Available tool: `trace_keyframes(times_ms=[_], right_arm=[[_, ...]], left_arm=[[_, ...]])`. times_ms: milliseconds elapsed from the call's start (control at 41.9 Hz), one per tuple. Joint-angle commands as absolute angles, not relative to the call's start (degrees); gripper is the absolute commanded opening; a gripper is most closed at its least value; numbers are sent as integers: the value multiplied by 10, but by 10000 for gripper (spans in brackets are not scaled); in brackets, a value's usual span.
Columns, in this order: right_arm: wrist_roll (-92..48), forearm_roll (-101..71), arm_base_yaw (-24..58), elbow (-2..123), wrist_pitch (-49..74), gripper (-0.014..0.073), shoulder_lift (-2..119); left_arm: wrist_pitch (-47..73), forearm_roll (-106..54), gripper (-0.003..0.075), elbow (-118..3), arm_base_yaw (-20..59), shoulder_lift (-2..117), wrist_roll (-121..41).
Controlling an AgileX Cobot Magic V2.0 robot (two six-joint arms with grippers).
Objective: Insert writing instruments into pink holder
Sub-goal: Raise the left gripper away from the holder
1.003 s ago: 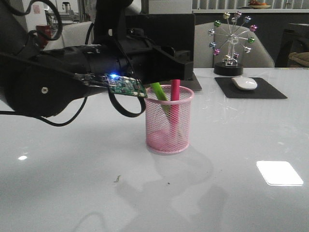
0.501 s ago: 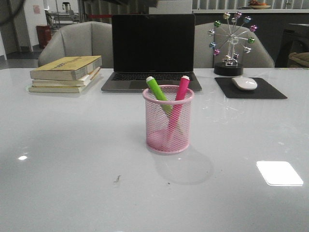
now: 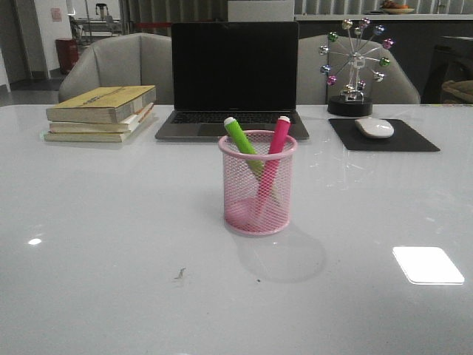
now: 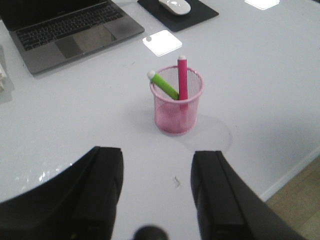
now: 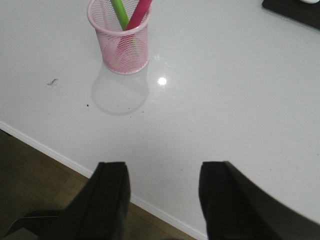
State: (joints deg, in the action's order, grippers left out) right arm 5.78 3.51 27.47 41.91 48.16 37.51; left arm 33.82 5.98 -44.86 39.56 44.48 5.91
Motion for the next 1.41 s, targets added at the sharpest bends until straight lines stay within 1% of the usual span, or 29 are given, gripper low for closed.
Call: trace_keyframes(times_ms=[0,239,454,525,549,621,692,764,812,835,883,1384], right_arm=[[56,37,275,434,441,442,374],[56,37,275,434,445,442,374],[32,38,275,434,442,442,374],[26,38,275,434,442,440,374],[26,38,275,434,442,428,374],[26,37,275,434,442,354,374],[26,37,275,434,442,227,374],[26,37,275,434,443,114,374],[26,37,275,434,445,57,374],[26,37,275,434,448,48,374],[26,37,275,434,453,61,374],[26,37,275,434,459,55,374]], left_arm=[[321,58,392,-431,401,389,64],[377,77,392,-372,401,302,62],[389,123,391,-349,401,284,61],[389,123,377,-347,401,284,61],[389,123,360,-347,401,284,61],[389,123,294,-347,401,284,61],[389,122,202,-347,401,284,61],[389,121,127,-347,401,284,61],[389,120,88,-347,401,284,61],[389,120,92,-347,401,284,61],[389,120,91,-347,401,284,61],[385,120,91,-346,401,283,61]])
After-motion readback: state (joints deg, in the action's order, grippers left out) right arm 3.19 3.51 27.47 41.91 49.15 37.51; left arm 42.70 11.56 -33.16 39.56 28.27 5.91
